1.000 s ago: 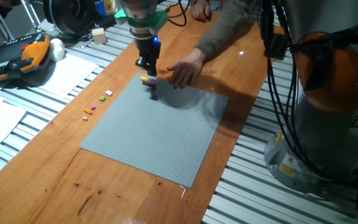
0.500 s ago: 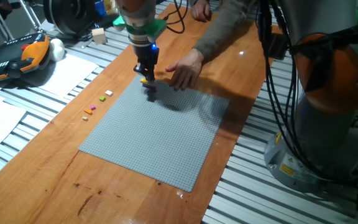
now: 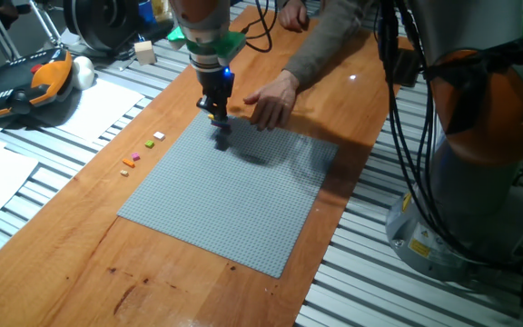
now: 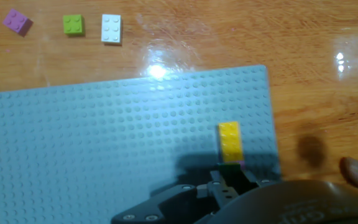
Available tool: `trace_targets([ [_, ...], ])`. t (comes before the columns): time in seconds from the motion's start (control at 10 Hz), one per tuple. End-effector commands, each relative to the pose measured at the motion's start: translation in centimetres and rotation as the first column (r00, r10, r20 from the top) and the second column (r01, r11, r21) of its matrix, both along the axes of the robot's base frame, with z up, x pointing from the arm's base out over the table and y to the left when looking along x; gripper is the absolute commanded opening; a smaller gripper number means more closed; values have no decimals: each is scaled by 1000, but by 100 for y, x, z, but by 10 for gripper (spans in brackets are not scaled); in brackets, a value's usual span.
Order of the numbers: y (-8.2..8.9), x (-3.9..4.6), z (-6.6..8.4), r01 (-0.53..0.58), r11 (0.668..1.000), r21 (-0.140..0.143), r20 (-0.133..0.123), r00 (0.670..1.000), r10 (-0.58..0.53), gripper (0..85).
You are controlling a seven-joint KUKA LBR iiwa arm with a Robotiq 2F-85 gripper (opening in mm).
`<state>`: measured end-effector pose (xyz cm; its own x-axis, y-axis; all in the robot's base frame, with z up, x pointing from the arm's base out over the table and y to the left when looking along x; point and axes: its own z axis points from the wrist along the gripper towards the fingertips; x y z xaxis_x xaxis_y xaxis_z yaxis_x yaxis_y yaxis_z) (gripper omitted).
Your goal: Stack small Lego blocks one on top of the other
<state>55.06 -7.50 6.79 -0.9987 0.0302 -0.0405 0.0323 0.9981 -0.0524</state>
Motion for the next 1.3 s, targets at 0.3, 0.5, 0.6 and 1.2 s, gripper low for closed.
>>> trace_targets([
  [0.3,-123,-40,14,-14,1000,-8,-4,1000,14,0],
  [0.5,-136,-69,-10,-11,1000,1,-2,1000,11,0],
  [0.6,-132,-92,-15,-10,1000,1,-2,1000,10,0],
  [1.2,-122,-226,-83,4,1000,0,3,1000,-4,0],
])
